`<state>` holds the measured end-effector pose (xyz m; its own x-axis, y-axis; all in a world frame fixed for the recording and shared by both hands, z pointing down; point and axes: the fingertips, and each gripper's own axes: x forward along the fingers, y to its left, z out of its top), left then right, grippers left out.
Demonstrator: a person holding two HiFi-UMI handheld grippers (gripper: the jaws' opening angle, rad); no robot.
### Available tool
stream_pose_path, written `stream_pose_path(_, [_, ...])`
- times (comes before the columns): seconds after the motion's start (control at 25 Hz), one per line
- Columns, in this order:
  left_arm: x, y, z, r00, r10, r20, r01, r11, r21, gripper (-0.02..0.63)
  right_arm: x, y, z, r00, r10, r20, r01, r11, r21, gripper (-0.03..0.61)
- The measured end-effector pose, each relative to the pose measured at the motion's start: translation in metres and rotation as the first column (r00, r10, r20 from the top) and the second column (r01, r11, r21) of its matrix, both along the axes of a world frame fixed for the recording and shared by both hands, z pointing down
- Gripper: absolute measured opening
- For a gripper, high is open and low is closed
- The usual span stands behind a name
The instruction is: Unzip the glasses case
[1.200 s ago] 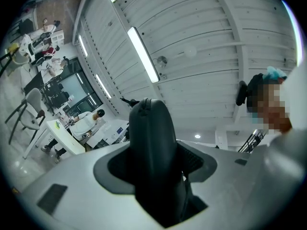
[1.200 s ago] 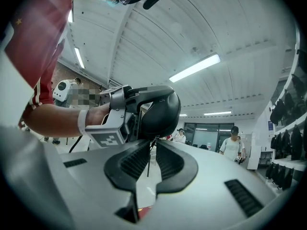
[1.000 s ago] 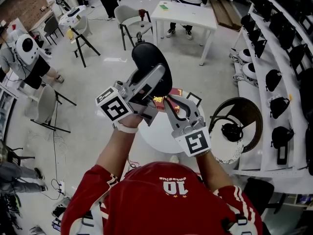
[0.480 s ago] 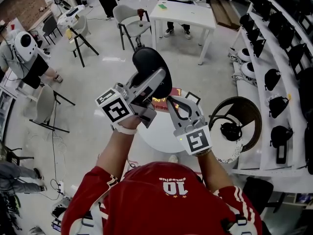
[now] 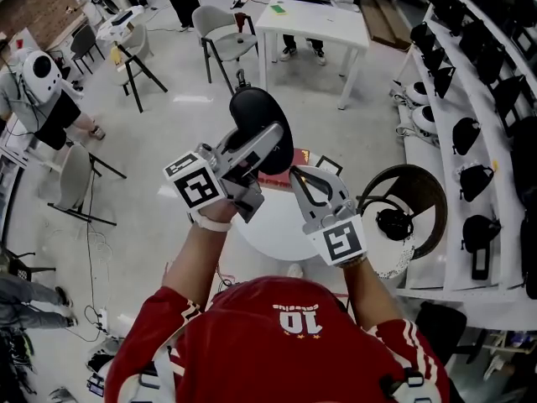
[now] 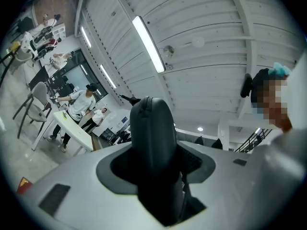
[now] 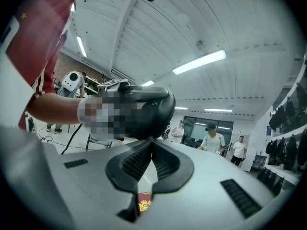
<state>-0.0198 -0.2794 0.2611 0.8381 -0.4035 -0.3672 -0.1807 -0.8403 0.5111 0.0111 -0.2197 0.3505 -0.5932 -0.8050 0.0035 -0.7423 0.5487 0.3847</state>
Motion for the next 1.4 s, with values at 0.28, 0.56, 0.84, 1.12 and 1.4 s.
stream_pose_path(0.28, [0.007, 0.005, 0.016, 0.996, 0.053, 0.065, -0.051, 0.998, -0.022, 0.238, 0.008, -0.003, 0.002, 0.998, 0.01, -0.059, -0.01, 1.0, 0.004, 0.015])
stream_pose_path(0.56, [0.011, 0.012, 0.032, 0.989, 0.087, 0.117, -0.084, 0.996, -0.032, 0.238, 0.011, -0.004, 0.006, 0.996, 0.009, -0.089, -0.009, 1.0, 0.002, 0.017])
stream_pose_path(0.84, [0.015, 0.02, 0.046, 0.978, 0.132, 0.161, -0.127, 0.991, -0.041, 0.238, 0.012, -0.007, 0.004, 0.996, 0.011, -0.09, -0.011, 1.0, 0.004, 0.016])
stream_pose_path(1.12, [0.019, 0.03, 0.056, 0.96, 0.18, 0.216, -0.18, 0.984, -0.021, 0.239, 0.013, -0.008, 0.0, 0.996, 0.009, -0.093, -0.007, 1.0, 0.019, 0.015])
stream_pose_path(1.4, [0.027, 0.045, 0.067, 0.93, 0.232, 0.285, -0.246, 0.969, 0.012, 0.241, 0.018, -0.006, -0.008, 0.995, 0.004, -0.103, -0.001, 0.999, 0.037, 0.016])
